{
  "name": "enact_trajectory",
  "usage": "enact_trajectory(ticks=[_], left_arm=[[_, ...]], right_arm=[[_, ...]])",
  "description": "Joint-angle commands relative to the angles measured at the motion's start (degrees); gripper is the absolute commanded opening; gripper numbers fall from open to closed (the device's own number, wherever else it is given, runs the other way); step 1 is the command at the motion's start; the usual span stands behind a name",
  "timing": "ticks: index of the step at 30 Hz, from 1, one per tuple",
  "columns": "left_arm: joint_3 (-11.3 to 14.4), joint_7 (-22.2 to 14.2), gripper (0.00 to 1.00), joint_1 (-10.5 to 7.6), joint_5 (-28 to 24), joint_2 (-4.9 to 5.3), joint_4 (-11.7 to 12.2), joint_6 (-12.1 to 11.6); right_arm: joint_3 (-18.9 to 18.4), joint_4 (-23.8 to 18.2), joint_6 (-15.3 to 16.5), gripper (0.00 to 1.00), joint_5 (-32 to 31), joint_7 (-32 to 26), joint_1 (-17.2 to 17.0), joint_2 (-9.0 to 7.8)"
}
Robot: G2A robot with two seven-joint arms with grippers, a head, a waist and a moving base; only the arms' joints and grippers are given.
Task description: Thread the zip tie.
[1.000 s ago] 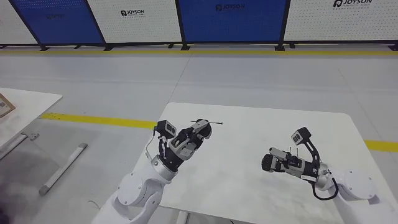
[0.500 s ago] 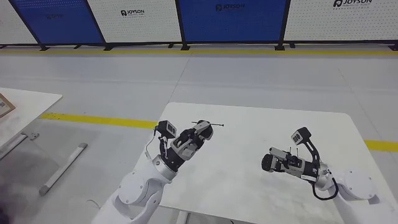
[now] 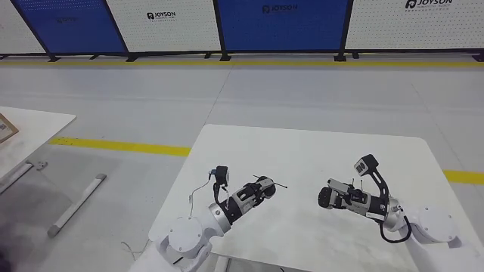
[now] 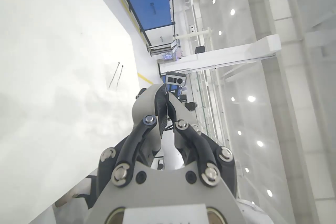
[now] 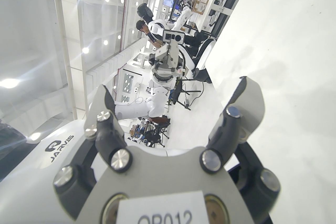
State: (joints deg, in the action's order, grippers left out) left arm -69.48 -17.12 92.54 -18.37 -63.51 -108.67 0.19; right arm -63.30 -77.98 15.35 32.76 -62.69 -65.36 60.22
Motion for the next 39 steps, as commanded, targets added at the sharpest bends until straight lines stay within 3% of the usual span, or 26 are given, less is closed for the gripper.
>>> enact_trajectory(ticks=[1, 14, 21, 32, 39], left_arm=[[0.65, 0.37, 0.0, -0.39, 0.46, -0.1, 0.88, -0.11], [1.05, 1.13, 0.0, -0.92, -0.08, -0.26, 1.1, 0.42], [3.55, 3.53, 0.0, -1.93, 5.51, -0.56, 3.09, -1.06], [3.68, 3.68, 0.0, -1.98, 5.41, -0.6, 3.1, -1.16], [4.16, 3.99, 0.0, -1.71, 1.73, -0.93, 4.09, -2.87]], right_arm=[[0.0, 0.0, 0.0, 1.0, 0.0, 0.0, 0.0, 0.0], [0.0, 0.0, 0.0, 1.0, 0.0, 0.0, 0.0, 0.0], [0.0, 0.0, 0.0, 1.0, 0.0, 0.0, 0.0, 0.0], [0.0, 0.0, 0.0, 1.0, 0.0, 0.0, 0.0, 0.0], [0.0, 0.0, 0.0, 1.0, 0.0, 0.0, 0.0, 0.0]])
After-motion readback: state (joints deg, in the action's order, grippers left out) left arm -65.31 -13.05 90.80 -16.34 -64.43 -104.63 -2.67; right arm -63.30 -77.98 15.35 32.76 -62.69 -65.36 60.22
